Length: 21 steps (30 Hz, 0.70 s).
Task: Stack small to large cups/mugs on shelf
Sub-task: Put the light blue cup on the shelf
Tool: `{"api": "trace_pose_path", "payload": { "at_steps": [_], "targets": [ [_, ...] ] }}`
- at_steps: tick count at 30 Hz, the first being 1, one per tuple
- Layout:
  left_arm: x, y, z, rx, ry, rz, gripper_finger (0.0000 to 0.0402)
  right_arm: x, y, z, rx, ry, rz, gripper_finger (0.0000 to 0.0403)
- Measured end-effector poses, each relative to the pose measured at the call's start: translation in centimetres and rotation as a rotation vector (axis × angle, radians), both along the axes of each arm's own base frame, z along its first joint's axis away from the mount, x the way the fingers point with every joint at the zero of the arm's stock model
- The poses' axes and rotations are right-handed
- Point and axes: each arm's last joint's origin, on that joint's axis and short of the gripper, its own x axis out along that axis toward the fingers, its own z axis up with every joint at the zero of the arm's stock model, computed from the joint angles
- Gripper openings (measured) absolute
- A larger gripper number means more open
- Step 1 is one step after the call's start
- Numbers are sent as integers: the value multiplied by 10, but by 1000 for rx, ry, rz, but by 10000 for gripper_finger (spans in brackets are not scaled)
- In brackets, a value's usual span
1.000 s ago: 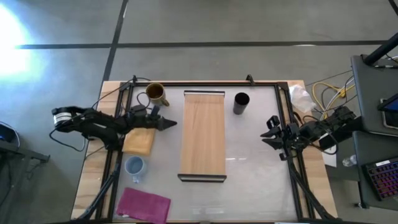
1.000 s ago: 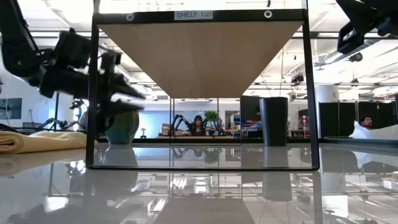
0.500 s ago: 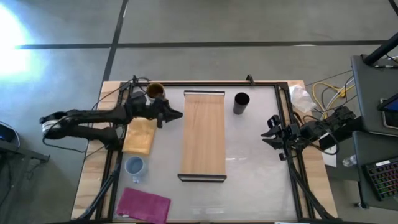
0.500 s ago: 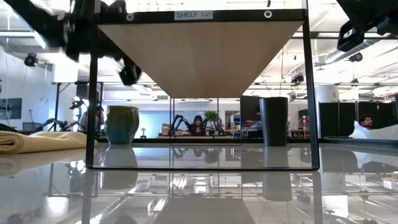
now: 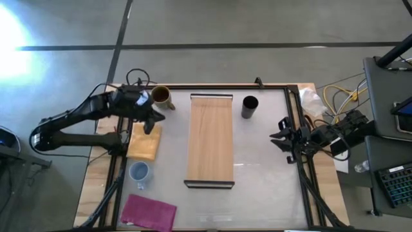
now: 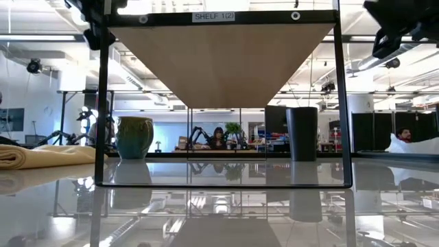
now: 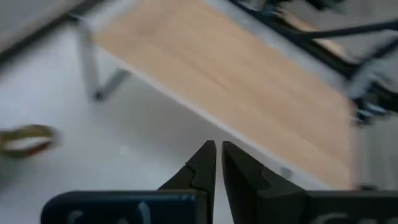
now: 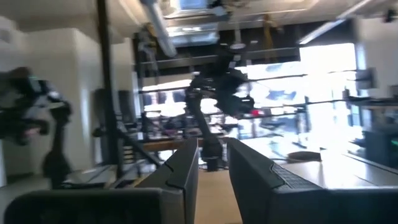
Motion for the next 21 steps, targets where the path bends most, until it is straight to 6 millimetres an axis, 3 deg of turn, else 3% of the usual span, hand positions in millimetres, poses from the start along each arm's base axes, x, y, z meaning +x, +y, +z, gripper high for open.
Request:
{"api": "trace_pose_path", "payload": {
  "at_steps": [7,10,15,21],
  "targets": [
    [12,1,-6,-12,-102,-90,12,0,-4,-1,36,23,-132,73],
    [18,3,-10,-40,-59,-97,12,0,-4,-1,37,23,-136,70],
    [17,-2,-10,12,213,-12,12,0,-4,0,44,12,-134,73],
    [12,-28,7,82,492,4,20,-1,-5,3,57,-10,-133,80]
  ]
}}
